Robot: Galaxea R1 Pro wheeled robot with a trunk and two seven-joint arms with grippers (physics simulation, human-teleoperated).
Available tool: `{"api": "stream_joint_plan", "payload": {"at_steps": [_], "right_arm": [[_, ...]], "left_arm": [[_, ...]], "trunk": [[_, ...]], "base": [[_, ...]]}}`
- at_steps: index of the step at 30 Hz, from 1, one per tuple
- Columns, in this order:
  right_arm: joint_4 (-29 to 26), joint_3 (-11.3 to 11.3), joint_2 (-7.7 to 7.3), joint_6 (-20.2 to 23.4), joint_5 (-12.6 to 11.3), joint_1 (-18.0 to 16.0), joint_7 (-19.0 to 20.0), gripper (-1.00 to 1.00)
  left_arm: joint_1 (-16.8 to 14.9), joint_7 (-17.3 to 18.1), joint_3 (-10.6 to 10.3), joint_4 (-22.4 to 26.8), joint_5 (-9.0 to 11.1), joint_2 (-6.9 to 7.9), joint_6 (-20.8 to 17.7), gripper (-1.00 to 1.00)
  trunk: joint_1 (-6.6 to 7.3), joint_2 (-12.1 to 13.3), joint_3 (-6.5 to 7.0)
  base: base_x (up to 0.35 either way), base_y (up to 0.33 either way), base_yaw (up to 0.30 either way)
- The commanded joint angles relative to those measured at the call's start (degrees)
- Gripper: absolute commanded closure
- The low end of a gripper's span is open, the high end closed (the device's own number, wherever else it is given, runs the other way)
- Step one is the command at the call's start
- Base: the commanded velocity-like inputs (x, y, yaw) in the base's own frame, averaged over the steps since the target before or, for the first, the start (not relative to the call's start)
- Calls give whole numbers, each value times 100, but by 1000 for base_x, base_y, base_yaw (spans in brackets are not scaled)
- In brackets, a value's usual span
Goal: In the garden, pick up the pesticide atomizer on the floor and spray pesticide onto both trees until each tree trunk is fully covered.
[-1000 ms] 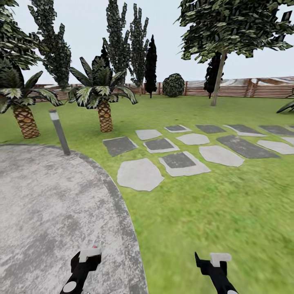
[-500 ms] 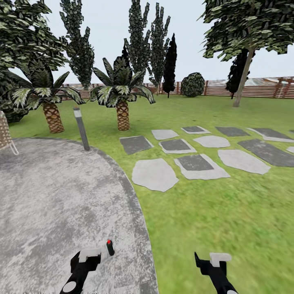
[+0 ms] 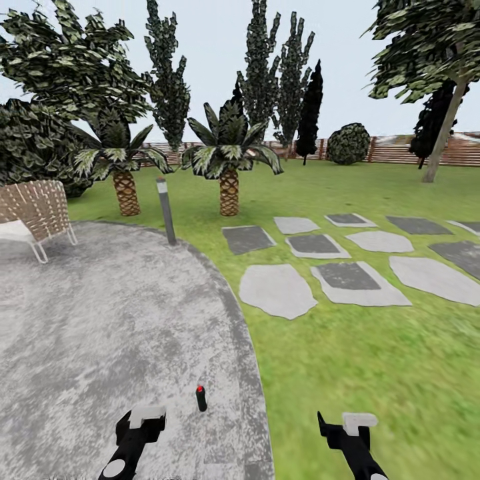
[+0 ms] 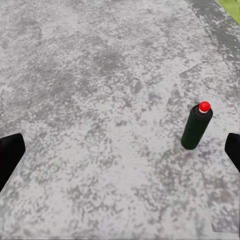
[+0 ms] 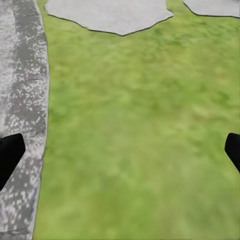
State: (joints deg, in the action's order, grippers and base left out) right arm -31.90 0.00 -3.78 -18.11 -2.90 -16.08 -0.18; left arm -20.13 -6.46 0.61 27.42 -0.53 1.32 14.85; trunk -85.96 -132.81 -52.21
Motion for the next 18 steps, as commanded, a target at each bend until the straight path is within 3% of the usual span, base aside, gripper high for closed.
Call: {"api": "stream_joint_plan", "payload": {"at_steps": [1,14,18], "right_arm": [[0,0,0,0,0,0,0,-100],[0,0,0,0,0,0,0,-100],[0,-1,0,0,0,0,0,-100]], "left_arm": [[0,2,0,0,0,0,0,-100],[0,2,1,0,0,1,0,-100],[0,1,1,0,0,7,0,-100]], "trunk": [[0,0,0],[0,0,0],[0,0,0]], "base": [[0,-256,279],[0,-266,276],[0,-269,103]]}}
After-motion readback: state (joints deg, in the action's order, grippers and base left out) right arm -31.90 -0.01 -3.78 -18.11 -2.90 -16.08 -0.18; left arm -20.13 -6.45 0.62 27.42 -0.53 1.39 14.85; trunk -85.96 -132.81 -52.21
